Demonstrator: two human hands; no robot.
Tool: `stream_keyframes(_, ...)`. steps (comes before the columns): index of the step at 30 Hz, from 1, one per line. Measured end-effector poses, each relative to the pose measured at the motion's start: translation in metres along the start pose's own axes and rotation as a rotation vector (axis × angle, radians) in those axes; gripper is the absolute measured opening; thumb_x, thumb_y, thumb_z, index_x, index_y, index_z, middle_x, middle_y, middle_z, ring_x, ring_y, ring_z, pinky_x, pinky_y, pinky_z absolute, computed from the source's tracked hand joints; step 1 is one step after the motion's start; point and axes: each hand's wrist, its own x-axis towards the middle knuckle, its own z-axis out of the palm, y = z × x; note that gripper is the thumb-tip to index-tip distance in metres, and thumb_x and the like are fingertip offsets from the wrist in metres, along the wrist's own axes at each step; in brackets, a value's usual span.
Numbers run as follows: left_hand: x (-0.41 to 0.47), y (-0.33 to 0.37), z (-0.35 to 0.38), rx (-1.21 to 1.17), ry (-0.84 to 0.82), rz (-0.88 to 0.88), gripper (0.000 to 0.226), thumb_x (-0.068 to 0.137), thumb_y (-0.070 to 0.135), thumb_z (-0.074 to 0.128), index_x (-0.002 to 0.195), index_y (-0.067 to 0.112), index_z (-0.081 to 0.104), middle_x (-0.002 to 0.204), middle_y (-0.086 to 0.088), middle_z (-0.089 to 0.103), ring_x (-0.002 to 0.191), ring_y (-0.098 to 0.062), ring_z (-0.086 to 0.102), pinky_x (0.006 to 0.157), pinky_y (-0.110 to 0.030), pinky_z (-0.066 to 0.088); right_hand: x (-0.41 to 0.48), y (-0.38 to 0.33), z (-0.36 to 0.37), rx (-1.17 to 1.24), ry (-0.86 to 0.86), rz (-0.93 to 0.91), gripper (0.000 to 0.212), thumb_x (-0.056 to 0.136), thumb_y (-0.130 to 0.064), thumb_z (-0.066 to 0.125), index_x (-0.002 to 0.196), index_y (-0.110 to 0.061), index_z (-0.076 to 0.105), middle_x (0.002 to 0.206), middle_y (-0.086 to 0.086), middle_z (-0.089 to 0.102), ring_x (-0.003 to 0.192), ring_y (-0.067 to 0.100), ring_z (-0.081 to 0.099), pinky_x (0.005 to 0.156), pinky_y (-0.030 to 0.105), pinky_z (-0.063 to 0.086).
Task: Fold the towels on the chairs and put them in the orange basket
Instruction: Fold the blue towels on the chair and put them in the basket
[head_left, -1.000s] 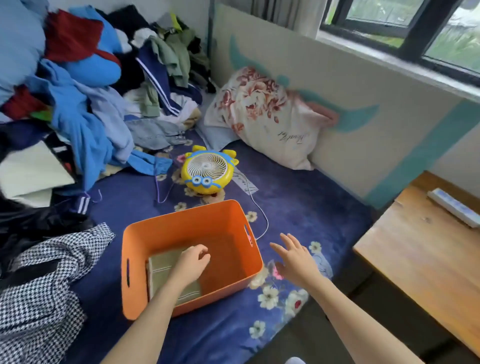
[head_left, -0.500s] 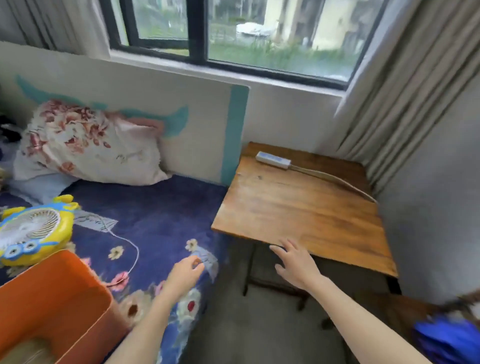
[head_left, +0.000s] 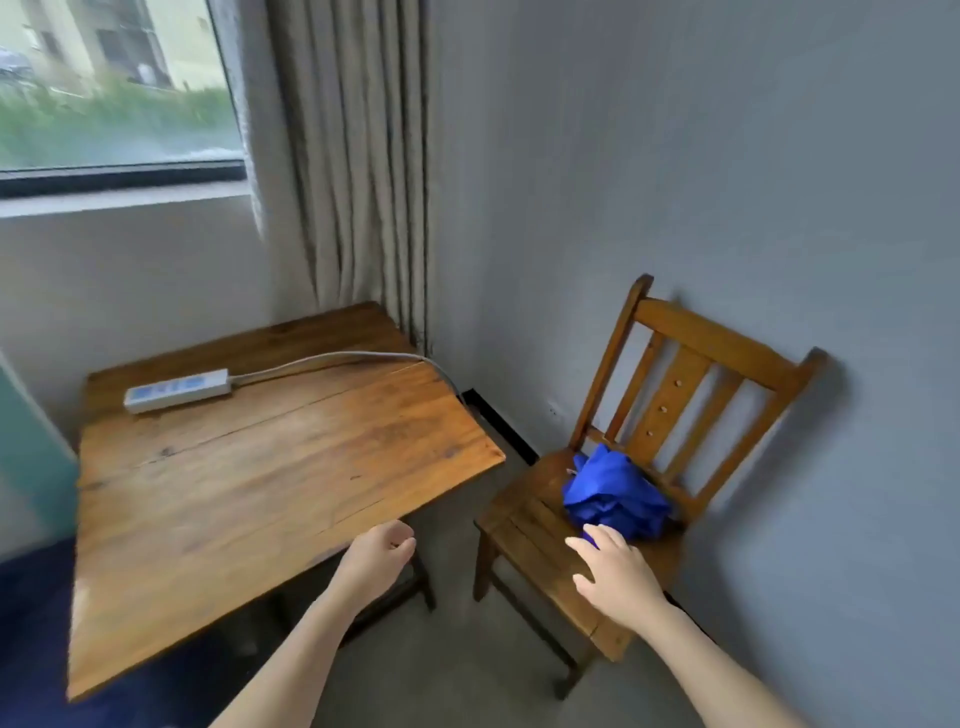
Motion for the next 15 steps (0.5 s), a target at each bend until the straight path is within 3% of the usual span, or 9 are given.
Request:
stream_keyframes(8, 0.094, 0.060, -0.003, 0.095, -0.132, 0.231, 0.030, 0.098, 0.026, 0.041, 0.123, 0.016, 0.055, 0.124, -0.001, 0.058, 0.111, -0.016, 0.055, 0.082, -0.018, 0.040, 0.006, 0.029, -0.019, 0.083, 0.063, 0.297, 0.050, 0.097, -0.031, 0.041, 0.144, -0.025, 0.028, 0.155, 0.000, 0.019, 0.144, 0.020, 0.012, 0.114, 0.037, 0.021)
stream_keyframes(15, 0.140, 0.040, 0.016, 0.134, -0.290, 0.272, 0.020, 0.097, 0.025, 0.044, 0.110, 0.022, 0.059, 0.115, 0.002, 0.060, 0.095, -0.008, 0.055, 0.081, -0.015, 0.046, 0.019, 0.023, -0.010, 0.122, 0.019, 0.427, 0.048, 0.097, -0.030, 0.040, 0.144, -0.026, 0.030, 0.155, 0.000, 0.019, 0.144, 0.018, 0.012, 0.114, 0.037, 0.021)
